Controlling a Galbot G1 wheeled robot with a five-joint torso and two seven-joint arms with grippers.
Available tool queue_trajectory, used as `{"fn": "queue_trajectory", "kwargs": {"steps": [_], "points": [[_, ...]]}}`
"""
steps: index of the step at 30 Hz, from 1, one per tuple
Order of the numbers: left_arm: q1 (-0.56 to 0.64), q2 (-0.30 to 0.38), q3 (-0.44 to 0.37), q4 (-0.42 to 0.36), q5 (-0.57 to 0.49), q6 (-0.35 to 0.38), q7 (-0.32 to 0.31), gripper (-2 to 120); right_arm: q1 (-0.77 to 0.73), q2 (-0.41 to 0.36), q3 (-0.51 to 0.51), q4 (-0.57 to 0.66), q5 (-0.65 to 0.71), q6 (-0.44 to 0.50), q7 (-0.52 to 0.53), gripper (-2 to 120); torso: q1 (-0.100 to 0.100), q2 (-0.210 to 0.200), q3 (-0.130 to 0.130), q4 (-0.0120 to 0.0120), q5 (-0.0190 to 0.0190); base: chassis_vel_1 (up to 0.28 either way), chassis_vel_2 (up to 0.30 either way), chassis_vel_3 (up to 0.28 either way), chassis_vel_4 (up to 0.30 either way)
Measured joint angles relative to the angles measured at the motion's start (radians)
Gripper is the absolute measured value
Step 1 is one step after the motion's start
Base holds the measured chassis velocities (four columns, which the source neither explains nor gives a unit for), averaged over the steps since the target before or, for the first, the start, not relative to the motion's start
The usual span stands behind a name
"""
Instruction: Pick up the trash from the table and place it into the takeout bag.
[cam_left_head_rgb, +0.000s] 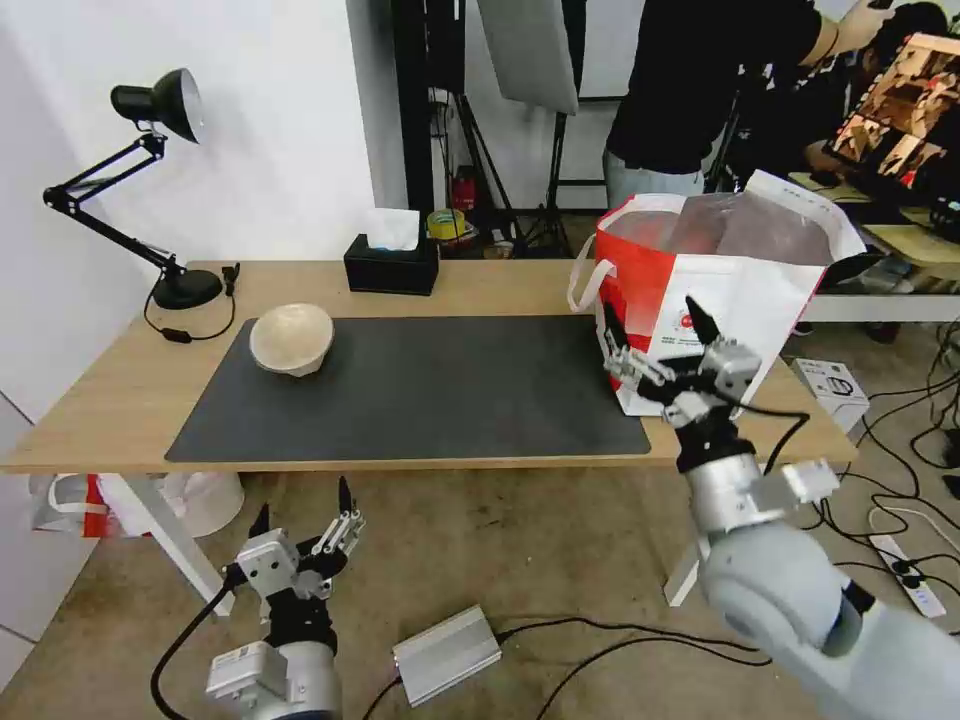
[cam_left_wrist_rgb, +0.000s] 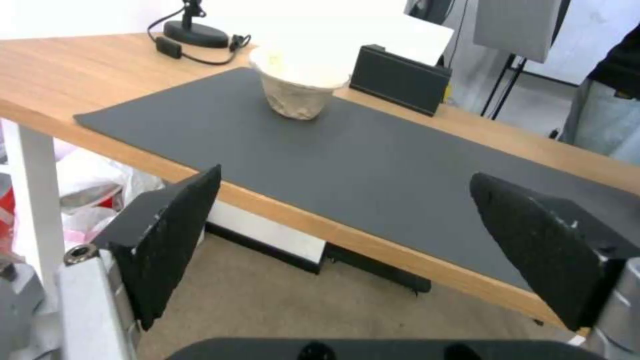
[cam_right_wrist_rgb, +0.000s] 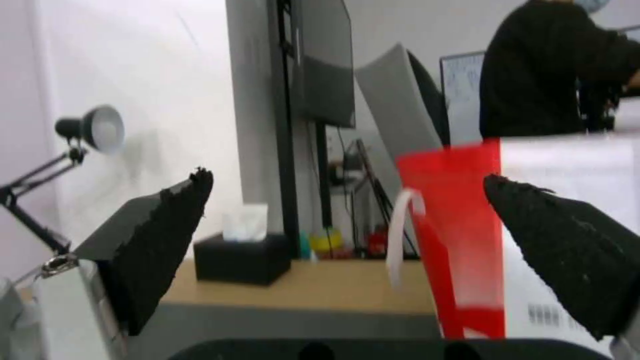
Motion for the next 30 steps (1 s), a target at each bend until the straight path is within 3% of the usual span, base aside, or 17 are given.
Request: {"fn": "queue_trajectory", "kwargs": {"steps": [30], "points": [[-0.015,0.009,0.002,0.009,-0.018,-0.017,0.014,100,-0.35,0.079,-0.014,0.024,-0.218,-0.02,0.073,100,0.0,0.0,0.0,0.0001,0.0,0.0,0.0,0.0,0.0]]}}
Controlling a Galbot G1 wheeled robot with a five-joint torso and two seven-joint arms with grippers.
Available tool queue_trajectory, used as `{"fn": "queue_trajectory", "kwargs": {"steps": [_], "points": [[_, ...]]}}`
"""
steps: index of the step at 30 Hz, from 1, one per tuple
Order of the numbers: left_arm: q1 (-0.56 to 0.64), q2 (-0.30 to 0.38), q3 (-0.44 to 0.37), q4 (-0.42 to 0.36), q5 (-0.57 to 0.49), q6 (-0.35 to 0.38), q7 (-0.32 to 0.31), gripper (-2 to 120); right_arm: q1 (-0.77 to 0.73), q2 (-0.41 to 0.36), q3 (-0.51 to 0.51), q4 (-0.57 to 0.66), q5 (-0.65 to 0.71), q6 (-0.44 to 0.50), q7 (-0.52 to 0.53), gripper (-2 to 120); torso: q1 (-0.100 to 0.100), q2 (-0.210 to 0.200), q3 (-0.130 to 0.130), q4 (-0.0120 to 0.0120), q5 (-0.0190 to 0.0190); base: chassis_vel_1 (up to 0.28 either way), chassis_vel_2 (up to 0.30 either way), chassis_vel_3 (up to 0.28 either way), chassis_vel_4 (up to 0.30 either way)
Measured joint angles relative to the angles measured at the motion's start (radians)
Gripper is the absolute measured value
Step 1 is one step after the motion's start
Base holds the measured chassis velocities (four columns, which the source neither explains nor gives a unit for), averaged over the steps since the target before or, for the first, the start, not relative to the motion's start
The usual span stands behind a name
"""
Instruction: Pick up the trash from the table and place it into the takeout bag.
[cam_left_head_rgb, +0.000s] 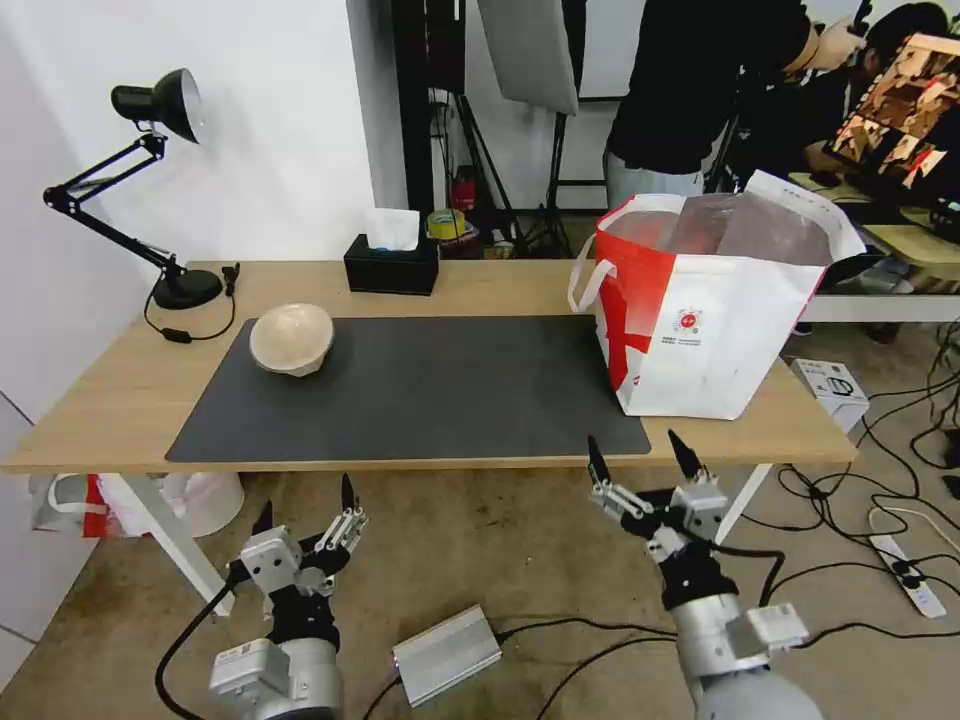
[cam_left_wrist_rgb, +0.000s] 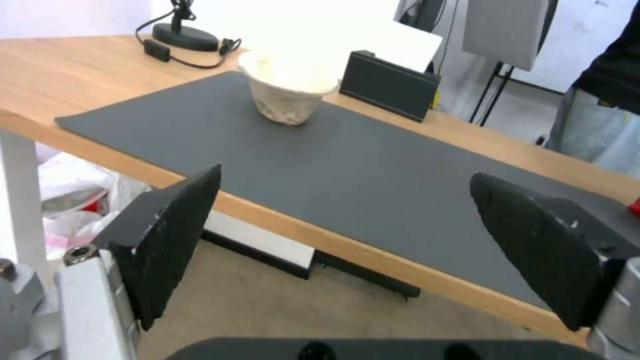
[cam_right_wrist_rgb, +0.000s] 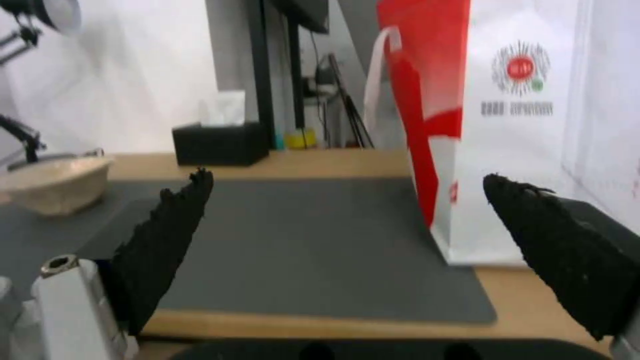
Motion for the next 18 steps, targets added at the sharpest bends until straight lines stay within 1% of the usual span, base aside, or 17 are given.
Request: {"fn": "queue_trajectory", "kwargs": {"steps": [12,18], "points": [[-0.002,0.005,-0.01,0.0,-0.005,0.0,0.002,100,-0.049,0.034,-0.021,0.01,-0.033,-0.031,0.044,100,0.0,0.0,0.0,0.0,0.0,0.0,0.0,0.0,0.0],[-0.002,0.003,-0.01,0.0,-0.005,0.001,0.002,100,-0.058,0.046,-0.024,0.013,-0.035,-0.036,0.048,100,0.0,0.0,0.0,0.0,0.0,0.0,0.0,0.0,0.0]]}}
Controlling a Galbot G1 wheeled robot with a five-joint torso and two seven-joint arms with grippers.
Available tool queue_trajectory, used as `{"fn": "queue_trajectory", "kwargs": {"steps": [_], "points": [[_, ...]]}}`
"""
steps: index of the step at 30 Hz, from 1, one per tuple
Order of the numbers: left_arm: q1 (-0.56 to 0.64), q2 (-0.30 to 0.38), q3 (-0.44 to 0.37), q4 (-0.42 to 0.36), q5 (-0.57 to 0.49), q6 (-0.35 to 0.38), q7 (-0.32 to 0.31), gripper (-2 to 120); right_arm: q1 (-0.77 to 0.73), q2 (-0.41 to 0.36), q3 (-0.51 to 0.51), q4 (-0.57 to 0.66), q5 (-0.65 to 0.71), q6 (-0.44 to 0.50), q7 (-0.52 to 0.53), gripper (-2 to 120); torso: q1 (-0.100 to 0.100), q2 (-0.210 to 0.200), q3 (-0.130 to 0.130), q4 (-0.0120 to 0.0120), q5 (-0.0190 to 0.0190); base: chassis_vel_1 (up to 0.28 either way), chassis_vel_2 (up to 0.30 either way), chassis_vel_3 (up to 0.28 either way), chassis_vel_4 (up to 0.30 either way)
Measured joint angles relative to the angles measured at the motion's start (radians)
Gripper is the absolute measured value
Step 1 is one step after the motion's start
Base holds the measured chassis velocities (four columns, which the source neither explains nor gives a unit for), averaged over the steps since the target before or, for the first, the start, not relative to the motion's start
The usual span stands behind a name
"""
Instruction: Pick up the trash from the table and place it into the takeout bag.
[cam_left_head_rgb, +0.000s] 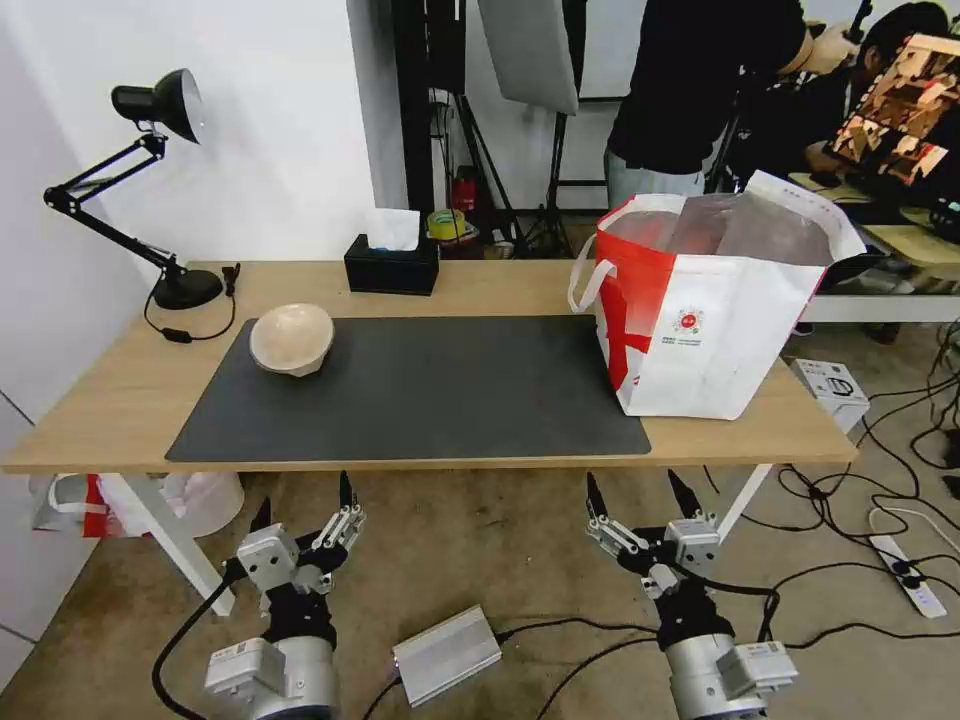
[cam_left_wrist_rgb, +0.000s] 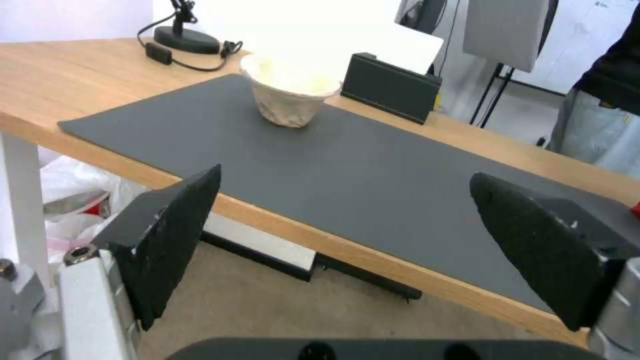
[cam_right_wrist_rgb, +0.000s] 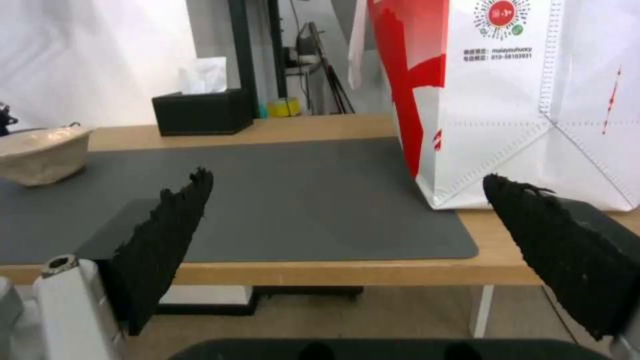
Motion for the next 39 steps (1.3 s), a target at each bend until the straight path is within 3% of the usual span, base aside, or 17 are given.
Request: {"fn": "queue_trajectory", "kwargs": {"steps": [27,39], "points": [[-0.009,0.013,-0.014,-0.009,-0.022,-0.001,-0.002,100,0.001,0.002,-0.001,-0.001,-0.001,0.0,-0.001,100,0.0,0.0,0.0,0.0,0.0,0.0,0.0,0.0,0.0],[-0.051,0.053,-0.051,-0.075,-0.273,0.012,-0.055,100,0.002,0.002,-0.001,-0.001,-0.001,0.001,-0.003,100,0.0,0.0,0.0,0.0,0.0,0.0,0.0,0.0,0.0]]}}
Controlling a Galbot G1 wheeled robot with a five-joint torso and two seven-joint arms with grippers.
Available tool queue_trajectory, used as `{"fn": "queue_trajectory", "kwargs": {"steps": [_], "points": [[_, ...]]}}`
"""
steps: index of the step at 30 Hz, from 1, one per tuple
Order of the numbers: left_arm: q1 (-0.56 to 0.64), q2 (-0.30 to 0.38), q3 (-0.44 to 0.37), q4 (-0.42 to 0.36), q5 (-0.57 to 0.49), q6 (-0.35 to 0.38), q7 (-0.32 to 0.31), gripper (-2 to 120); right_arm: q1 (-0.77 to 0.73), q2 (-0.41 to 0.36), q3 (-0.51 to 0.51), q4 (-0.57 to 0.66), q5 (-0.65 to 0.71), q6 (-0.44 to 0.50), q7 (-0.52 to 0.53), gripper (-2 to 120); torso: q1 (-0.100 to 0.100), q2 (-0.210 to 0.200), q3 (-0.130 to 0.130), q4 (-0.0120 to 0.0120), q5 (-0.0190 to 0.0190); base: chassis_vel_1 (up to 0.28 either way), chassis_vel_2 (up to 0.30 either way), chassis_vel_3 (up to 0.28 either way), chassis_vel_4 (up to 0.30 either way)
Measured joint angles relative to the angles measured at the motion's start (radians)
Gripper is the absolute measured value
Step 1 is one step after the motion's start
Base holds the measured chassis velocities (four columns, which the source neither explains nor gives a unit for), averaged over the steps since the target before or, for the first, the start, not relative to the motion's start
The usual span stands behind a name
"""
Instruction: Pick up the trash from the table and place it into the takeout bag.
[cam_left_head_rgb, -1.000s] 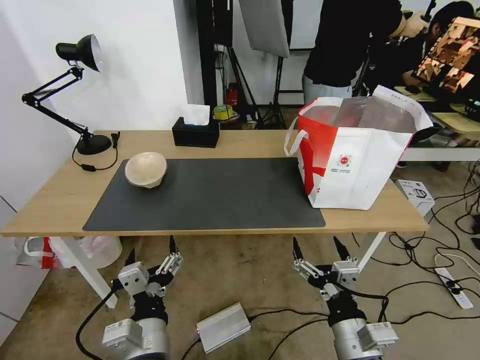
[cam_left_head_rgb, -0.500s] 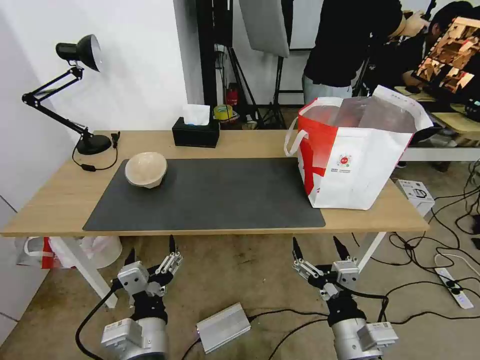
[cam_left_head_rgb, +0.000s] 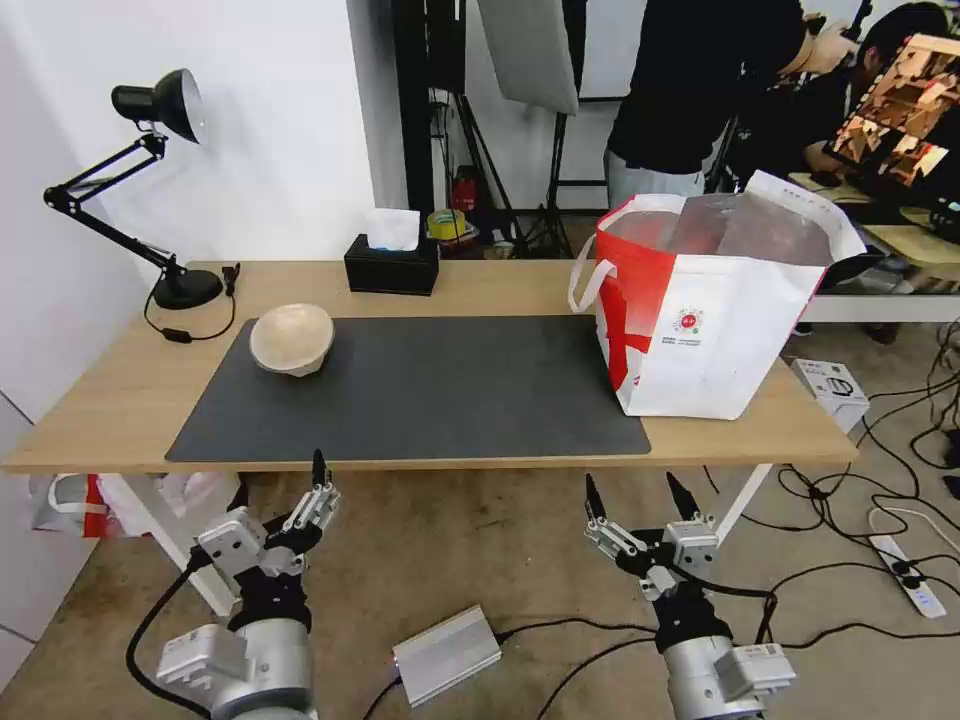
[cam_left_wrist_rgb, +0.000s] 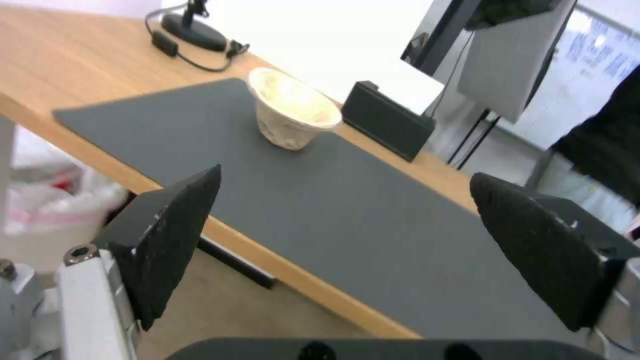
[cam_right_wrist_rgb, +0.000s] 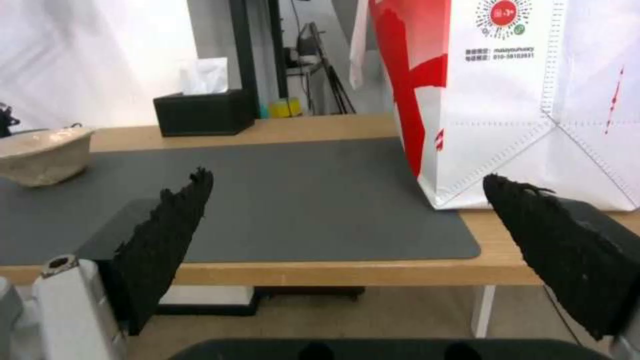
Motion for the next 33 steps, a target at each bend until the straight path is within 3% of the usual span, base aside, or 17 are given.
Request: {"fn": "queue_trajectory", "kwargs": {"steps": [14,22,27,33], "points": [[-0.095,0.059,-0.053,-0.053,-0.392,0.009,-0.074,100,0.0,0.0,0.0,0.0,0.0,0.001,0.0,100,0.0,0.0,0.0,0.0001,0.0001,0.0,0.0,0.0,0.0],[-0.243,0.125,-0.124,-0.054,-0.752,0.037,-0.195,100,0.0,0.0,0.0,0.0,0.001,0.001,0.0,100,0.0,0.0,0.0,0.0001,0.0,0.0,0.0,0.0,0.0],[-0.351,0.184,-0.156,-0.034,-0.874,0.04,-0.246,100,0.0,0.0,0.0,0.0,0.001,0.001,0.0,100,0.0,0.0,0.0,0.0001,-0.0001,0.0,0.0,0.0,0.0],[-0.454,0.227,-0.164,0.014,-0.943,0.052,-0.297,100,0.0,0.0,0.0,0.0,0.001,0.001,0.0,100,0.0,0.0,0.0,0.0,-0.0001,0.0,0.0,0.0,0.0]]}}
